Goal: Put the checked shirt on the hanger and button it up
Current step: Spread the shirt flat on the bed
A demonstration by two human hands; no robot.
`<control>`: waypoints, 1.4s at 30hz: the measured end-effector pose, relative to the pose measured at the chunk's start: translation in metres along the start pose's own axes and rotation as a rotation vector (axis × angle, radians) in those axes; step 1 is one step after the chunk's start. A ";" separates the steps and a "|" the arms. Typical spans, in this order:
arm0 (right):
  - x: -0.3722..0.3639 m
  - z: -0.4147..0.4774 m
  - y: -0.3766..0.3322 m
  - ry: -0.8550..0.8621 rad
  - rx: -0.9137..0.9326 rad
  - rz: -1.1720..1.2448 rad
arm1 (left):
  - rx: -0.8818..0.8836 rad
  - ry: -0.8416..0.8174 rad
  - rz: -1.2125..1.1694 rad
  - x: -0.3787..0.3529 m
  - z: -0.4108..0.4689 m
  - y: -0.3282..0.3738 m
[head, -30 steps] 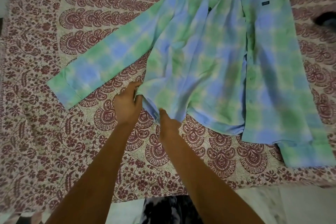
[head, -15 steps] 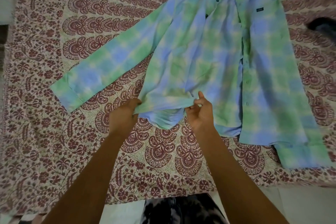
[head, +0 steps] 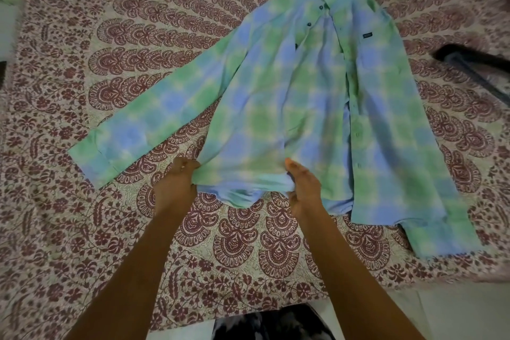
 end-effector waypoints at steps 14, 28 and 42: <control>0.047 0.011 0.020 0.064 -0.101 -0.337 | -0.183 0.083 0.180 0.004 -0.005 -0.008; 0.069 0.019 0.026 0.230 0.135 -0.289 | -0.139 -0.067 0.160 -0.023 -0.023 -0.023; 0.063 0.029 0.022 0.020 0.172 -0.391 | 0.241 -0.053 0.139 -0.023 -0.025 -0.051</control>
Point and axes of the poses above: each hand's wrist, its own z-axis towards the middle knuckle, its own x-axis out of the back of the hand, y = z × x, the point moved 7 cm from there along z, towards the middle knuckle, and after that the axes turned 15 degrees about y, right-handed, at the moved point
